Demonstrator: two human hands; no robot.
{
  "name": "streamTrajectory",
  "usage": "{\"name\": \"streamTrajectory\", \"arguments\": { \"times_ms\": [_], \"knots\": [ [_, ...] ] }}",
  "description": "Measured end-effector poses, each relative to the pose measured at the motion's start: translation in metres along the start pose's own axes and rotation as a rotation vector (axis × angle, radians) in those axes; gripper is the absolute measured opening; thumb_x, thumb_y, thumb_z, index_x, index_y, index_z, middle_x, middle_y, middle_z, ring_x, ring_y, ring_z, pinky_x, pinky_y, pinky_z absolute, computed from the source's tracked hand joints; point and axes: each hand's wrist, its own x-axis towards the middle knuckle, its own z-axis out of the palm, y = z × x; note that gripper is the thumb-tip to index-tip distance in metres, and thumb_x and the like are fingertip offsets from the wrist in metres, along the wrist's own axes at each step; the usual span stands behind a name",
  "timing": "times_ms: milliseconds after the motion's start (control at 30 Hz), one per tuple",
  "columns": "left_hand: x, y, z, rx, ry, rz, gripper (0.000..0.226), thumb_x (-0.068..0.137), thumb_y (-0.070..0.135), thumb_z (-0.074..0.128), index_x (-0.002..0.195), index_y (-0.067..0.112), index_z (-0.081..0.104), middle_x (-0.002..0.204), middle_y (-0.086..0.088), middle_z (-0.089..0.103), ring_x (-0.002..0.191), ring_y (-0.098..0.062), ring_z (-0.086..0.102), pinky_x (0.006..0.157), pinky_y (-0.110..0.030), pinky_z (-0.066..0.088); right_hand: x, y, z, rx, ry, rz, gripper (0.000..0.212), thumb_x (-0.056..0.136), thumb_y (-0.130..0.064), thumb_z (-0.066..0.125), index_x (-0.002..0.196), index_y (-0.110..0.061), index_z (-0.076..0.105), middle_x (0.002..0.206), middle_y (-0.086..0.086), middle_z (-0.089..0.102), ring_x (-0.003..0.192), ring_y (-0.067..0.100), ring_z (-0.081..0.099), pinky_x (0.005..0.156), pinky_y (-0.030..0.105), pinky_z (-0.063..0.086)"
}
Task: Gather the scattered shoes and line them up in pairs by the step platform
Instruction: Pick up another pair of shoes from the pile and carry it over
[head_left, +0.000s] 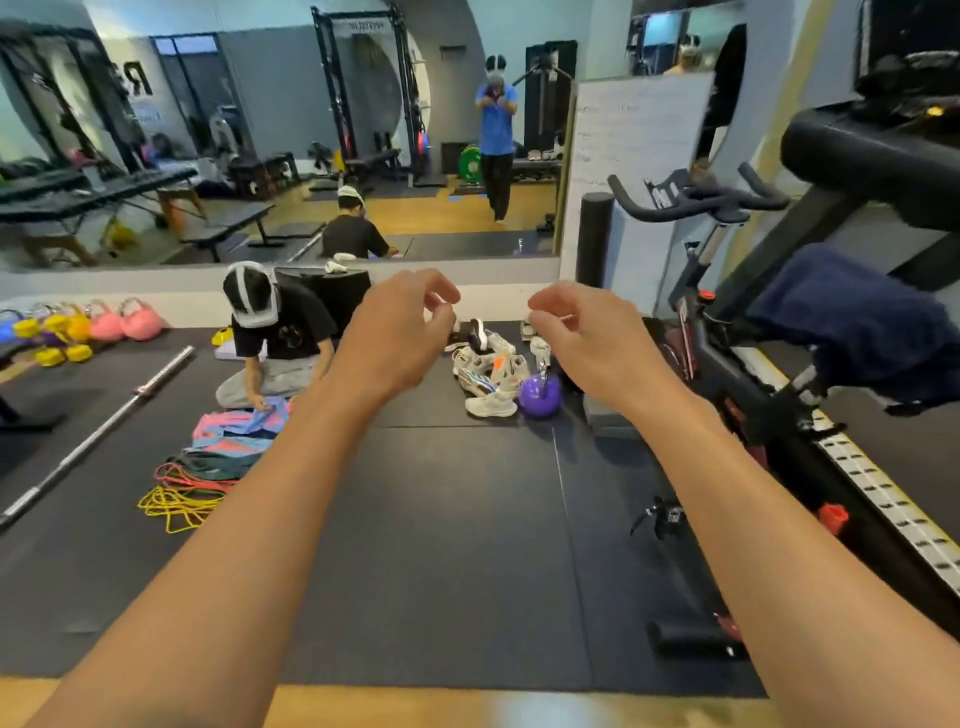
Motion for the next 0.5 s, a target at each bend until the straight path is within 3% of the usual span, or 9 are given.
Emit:
{"name": "streamTrajectory", "arguments": {
  "times_ms": [267, 367, 500],
  "knots": [
    [0.182, -0.096, 0.063, 0.023, 0.014, -0.048, 0.021, 0.093, 0.021, 0.048, 0.107, 0.021, 0.064, 0.103, -0.001, 0.064, 0.093, -0.016, 0.058, 0.087, -0.040, 0.050, 0.201, 0.063, 0.074, 0.018, -0.072, -0.039, 0.024, 0.097, -0.028, 0.052, 0.117, -0.021, 0.062, 0.113, -0.007, 0.066, 0.091, 0.004, 0.055, 0.070, 0.014, 0.038],
    [0.251, -0.132, 0.104, 0.000, -0.009, -0.041, 0.021, 0.093, 0.021, 0.048, 0.107, 0.022, 0.063, 0.104, -0.001, 0.063, 0.092, -0.015, 0.058, 0.085, -0.037, 0.050, 0.270, 0.093, 0.106, 0.017, -0.085, -0.031, 0.023, 0.096, -0.028, 0.052, 0.116, -0.021, 0.062, 0.112, -0.007, 0.066, 0.091, 0.003, 0.056, 0.071, 0.014, 0.039],
    [0.361, -0.178, 0.150, -0.079, -0.031, -0.048, 0.022, 0.093, 0.021, 0.049, 0.109, 0.020, 0.065, 0.102, 0.000, 0.063, 0.091, -0.015, 0.058, 0.081, -0.032, 0.048, 0.365, 0.135, 0.134, -0.049, -0.106, 0.042, 0.025, 0.096, -0.028, 0.052, 0.118, -0.021, 0.061, 0.115, -0.005, 0.065, 0.098, 0.007, 0.057, 0.084, 0.024, 0.045]
  ]
}}
